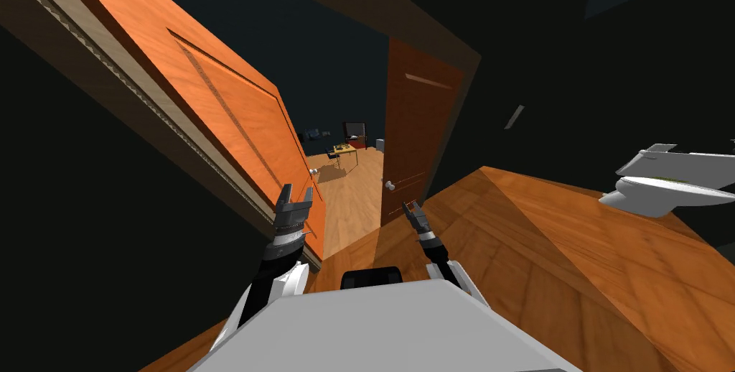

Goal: Push the door open

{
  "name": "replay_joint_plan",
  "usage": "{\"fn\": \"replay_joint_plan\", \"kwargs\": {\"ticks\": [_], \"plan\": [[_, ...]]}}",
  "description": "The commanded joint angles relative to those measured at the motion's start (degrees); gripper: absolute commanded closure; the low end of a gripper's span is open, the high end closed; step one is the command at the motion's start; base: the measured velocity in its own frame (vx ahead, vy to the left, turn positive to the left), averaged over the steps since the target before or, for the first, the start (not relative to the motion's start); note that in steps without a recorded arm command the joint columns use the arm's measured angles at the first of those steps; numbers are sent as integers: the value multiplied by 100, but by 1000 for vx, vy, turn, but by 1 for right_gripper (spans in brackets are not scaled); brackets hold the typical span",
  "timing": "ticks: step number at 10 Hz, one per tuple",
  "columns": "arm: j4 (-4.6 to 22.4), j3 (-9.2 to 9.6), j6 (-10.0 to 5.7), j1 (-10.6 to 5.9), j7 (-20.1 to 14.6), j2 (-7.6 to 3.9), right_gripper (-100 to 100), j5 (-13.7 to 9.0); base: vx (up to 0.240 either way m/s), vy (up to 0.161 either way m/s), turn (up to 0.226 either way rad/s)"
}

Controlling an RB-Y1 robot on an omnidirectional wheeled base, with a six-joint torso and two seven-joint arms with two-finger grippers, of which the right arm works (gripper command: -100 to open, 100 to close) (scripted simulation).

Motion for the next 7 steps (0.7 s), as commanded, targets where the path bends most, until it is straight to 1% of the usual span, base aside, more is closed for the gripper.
{"fn": "replay_joint_plan", "kwargs": {"ticks": [1, 7], "plan": [[286, -60, -95, -58, 229, 11, -100, 120, 80, -87, 89], [1166, -229, -382, -184, 997, 111, -100, 558, 80, -97, 89]]}}
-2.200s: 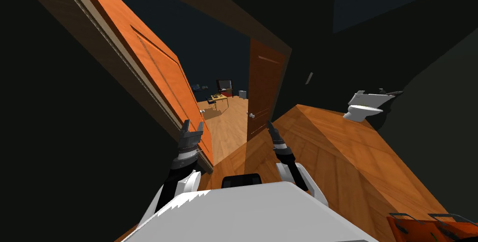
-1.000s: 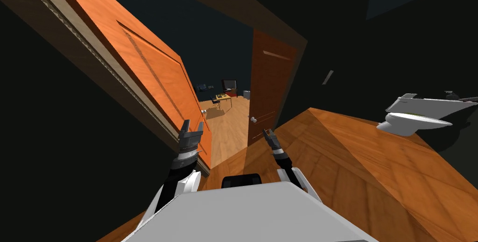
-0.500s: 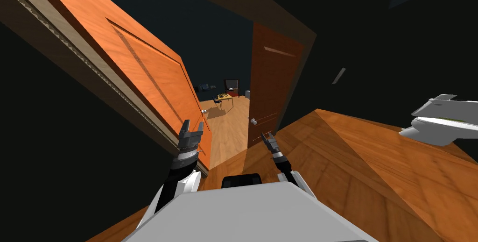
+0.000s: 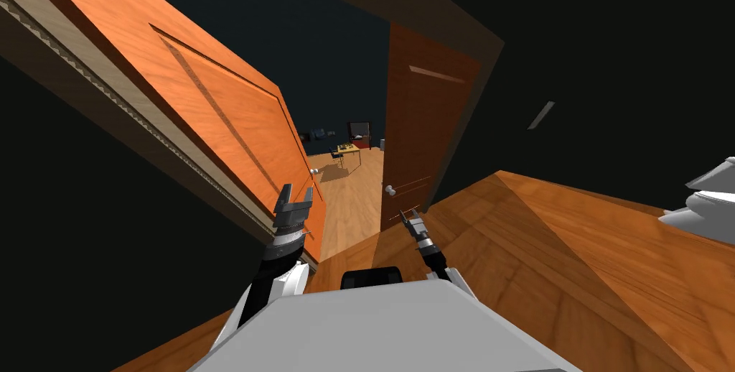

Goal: Push the door open

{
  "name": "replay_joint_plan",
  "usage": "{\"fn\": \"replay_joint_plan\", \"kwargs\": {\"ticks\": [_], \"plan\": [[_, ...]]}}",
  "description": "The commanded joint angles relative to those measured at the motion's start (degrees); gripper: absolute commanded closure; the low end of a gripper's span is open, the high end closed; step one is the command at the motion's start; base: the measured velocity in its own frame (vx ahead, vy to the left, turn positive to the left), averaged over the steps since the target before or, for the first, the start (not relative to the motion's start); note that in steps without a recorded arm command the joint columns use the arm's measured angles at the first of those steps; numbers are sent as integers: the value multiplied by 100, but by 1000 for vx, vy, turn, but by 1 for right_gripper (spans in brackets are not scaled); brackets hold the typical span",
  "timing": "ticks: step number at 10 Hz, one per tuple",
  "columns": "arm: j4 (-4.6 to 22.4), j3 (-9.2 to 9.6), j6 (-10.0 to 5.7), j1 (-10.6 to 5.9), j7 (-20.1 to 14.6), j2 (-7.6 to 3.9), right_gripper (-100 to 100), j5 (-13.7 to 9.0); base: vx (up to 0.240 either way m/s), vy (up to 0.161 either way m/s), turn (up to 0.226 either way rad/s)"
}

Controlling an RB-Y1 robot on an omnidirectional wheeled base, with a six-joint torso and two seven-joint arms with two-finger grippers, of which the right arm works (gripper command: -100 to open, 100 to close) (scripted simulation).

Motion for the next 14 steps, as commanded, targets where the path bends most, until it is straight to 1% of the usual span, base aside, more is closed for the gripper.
{"fn": "replay_joint_plan", "kwargs": {"ticks": [1, 5, 9, 10, 12, 14], "plan": [[205, -41, -72, -12, 207, 30, -100, 117, 73, -92, 98], [719, -140, -241, -86, 659, 117, -100, 375, 71, -98, 81], [1163, -226, -386, -150, 1049, 210, -100, 597, 70, -82, 64], [1343, -261, -446, -176, 1207, 255, -100, 687, 104, -87, 107], [1518, -294, -503, -202, 1361, 300, -100, 775, 86, -102, 60], [1766, -342, -584, -237, 1579, 375, -100, 899, 87, -101, 73]]}}
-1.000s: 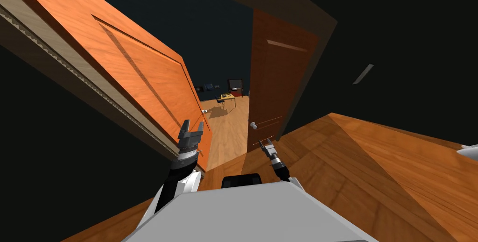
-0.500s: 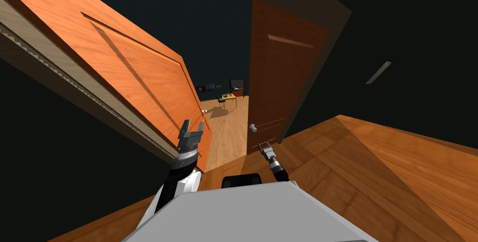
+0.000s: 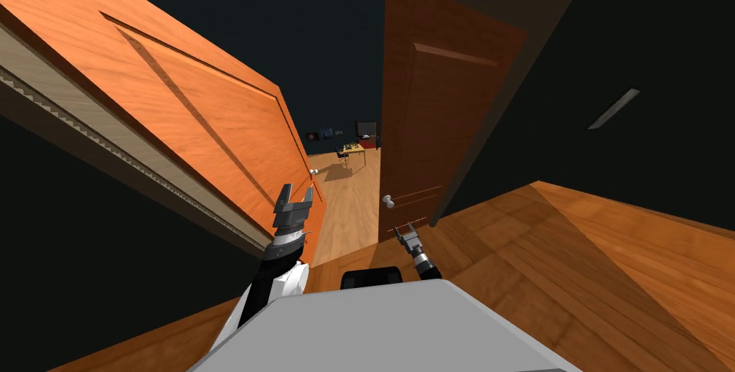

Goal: Push the door open

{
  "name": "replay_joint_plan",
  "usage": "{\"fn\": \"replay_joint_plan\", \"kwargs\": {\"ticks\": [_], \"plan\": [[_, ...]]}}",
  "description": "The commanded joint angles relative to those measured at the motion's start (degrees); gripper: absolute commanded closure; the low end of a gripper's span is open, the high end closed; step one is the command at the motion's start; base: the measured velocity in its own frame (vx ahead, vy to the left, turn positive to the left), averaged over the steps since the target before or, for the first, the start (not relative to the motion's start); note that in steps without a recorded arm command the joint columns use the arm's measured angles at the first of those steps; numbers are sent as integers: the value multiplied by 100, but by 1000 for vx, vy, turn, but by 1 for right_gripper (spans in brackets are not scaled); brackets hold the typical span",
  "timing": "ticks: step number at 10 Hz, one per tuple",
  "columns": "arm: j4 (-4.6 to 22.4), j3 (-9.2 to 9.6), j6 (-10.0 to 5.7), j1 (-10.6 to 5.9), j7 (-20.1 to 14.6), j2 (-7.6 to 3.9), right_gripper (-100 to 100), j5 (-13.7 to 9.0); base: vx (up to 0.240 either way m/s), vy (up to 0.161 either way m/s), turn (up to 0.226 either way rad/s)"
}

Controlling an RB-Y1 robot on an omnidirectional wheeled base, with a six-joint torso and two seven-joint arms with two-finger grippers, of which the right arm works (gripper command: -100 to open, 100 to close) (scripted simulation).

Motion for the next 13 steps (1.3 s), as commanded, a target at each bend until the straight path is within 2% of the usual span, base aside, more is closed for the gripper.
{"fn": "replay_joint_plan", "kwargs": {"ticks": [1, 2, 3, 6, 8, 10, 11, 12, 13], "plan": [[159, -32, -47, -37, 136, 41, -100, 69, 118, -100, 55], [118, -22, -29, -35, 95, 35, -100, 44, 52, -45, 15], [175, -37, -40, -69, 148, -128, -100, 37, 102, -1, 18], [256, -61, -46, -122, 207, -214, -100, 18, 188, 21, 18], [313, -78, -50, -159, 248, -144, -100, 4, 236, 32, 22], [376, -97, -55, -201, 294, 78, -100, -11, 191, 26, 18], [419, -104, -71, -228, 301, 9, -100, -14, 82, 6, 6], [419, -104, -71, -228, 301, 9, 100, -14, -11, 6, 12], [419, -104, -71, -228, 301, 9, 100, -14, -29, 9, 21]]}}
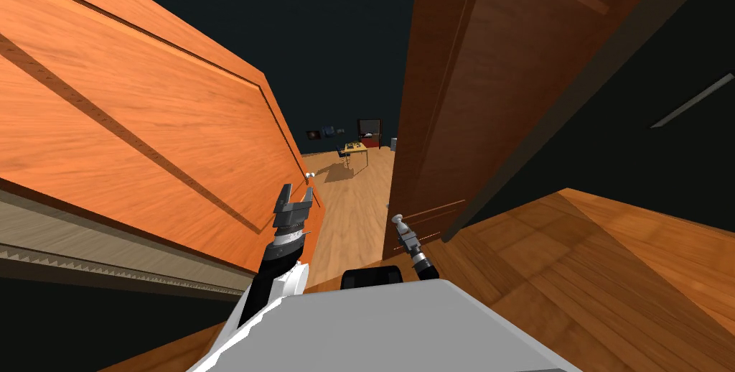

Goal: Push the door open

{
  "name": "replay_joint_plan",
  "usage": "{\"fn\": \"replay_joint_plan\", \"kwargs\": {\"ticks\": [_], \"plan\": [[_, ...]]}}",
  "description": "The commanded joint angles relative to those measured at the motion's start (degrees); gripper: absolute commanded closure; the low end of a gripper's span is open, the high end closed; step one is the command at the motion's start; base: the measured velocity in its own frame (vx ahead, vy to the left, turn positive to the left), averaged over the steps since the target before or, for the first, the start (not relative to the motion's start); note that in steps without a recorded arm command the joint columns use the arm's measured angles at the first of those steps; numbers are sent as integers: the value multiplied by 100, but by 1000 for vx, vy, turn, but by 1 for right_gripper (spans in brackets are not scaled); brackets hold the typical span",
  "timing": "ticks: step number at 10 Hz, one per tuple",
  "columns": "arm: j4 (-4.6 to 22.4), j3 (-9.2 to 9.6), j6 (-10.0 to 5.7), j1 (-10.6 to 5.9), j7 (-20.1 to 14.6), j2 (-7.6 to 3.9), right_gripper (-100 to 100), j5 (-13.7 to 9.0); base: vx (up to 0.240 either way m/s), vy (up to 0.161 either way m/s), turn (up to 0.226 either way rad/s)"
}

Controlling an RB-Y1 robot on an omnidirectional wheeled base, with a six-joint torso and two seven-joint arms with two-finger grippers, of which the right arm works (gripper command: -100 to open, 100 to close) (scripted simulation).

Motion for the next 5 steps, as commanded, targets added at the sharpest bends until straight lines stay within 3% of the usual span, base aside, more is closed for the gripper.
{"fn": "replay_joint_plan", "kwargs": {"ticks": [1, 4, 5], "plan": [[-5, -18, -3, 16, 2, -14, 100, -6, -12, -1, 3], [-5, -18, -3, 16, 2, -14, 100, -6, 0, 0, 0], [10, 8, 12, -24, -183, -32, 100, -100, 17, 5, 47]]}}
